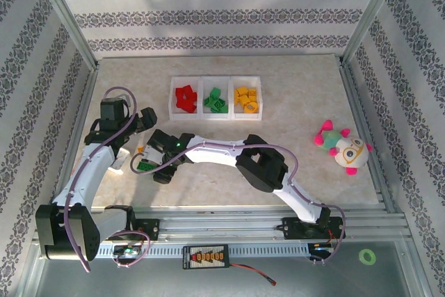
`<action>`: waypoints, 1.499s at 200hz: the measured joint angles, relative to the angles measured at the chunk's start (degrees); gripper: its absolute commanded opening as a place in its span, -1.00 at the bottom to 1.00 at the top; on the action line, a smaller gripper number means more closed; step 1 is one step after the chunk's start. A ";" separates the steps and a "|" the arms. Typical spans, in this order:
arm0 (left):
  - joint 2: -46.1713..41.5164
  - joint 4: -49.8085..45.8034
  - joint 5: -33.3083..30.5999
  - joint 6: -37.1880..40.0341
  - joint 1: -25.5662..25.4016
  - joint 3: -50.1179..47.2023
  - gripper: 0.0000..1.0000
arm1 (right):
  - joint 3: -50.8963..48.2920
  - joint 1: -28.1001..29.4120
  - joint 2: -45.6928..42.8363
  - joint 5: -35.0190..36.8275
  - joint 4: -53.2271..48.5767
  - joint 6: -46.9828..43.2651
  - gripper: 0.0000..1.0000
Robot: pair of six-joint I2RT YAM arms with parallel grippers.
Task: Sort the legos into containers by color
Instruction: Pick up the lego from the bottom-left of the table, then place the lego in the container.
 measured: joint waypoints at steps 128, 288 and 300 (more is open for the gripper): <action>-1.57 10.38 2.29 3.76 -5.22 -5.90 0.99 | -27.58 -6.16 -17.86 2.69 5.66 5.97 0.38; 2.27 31.12 7.41 23.67 -30.23 -7.96 0.99 | -53.90 -34.18 -49.53 15.32 21.51 25.22 0.40; 3.13 31.95 8.22 24.00 -30.82 -8.09 0.99 | -52.11 -36.09 -48.65 15.32 21.81 26.32 0.41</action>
